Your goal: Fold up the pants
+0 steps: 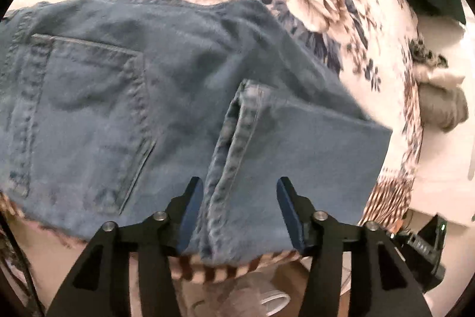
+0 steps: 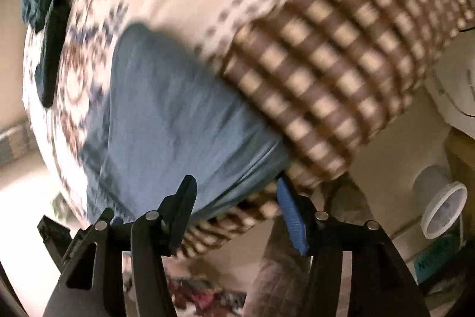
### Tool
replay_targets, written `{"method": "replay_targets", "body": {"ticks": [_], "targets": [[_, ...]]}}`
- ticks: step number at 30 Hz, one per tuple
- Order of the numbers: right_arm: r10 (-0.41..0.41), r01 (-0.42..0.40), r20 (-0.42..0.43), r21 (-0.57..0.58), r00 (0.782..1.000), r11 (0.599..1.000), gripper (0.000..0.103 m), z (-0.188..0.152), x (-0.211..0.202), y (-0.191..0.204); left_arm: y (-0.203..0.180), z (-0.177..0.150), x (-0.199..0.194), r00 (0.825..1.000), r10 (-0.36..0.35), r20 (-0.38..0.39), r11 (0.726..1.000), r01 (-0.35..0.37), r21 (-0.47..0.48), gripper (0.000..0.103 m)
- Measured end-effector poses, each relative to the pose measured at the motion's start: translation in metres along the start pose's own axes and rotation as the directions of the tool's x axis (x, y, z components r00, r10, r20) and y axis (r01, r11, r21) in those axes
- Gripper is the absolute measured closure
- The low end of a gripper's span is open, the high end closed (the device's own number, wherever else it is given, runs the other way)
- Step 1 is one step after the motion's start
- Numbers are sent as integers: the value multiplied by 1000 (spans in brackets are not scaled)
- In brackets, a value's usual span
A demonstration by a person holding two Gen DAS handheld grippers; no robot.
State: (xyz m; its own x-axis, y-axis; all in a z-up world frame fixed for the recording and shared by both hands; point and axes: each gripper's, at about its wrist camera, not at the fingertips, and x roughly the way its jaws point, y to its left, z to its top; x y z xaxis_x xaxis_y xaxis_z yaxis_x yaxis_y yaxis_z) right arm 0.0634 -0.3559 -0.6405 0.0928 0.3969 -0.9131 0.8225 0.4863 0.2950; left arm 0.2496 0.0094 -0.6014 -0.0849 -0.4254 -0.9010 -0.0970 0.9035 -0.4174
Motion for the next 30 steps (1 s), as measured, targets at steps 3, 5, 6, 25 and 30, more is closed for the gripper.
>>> {"method": "replay_targets", "body": {"ticks": [3, 5, 6, 25, 30], "targets": [[-1, 0, 10, 35, 1000, 999, 44, 16, 1, -6, -5, 16, 24, 999, 22, -38, 999, -21, 24, 53], [-1, 0, 9, 37, 1000, 999, 44, 26, 5, -5, -13, 23, 35, 997, 75, -14, 996, -74, 57, 56], [-1, 0, 15, 33, 1000, 999, 44, 29, 8, 0, -14, 22, 32, 996, 88, 11, 993, -89, 72, 74], [-207, 217, 66, -247, 976, 945, 44, 9, 22, 54, -3, 11, -26, 980, 143, 137, 981, -159, 114, 15], [-294, 319, 127, -451, 947, 833, 41, -21, 42, 110, -10, -8, -21, 980, 134, 150, 979, -154, 132, 6]]}}
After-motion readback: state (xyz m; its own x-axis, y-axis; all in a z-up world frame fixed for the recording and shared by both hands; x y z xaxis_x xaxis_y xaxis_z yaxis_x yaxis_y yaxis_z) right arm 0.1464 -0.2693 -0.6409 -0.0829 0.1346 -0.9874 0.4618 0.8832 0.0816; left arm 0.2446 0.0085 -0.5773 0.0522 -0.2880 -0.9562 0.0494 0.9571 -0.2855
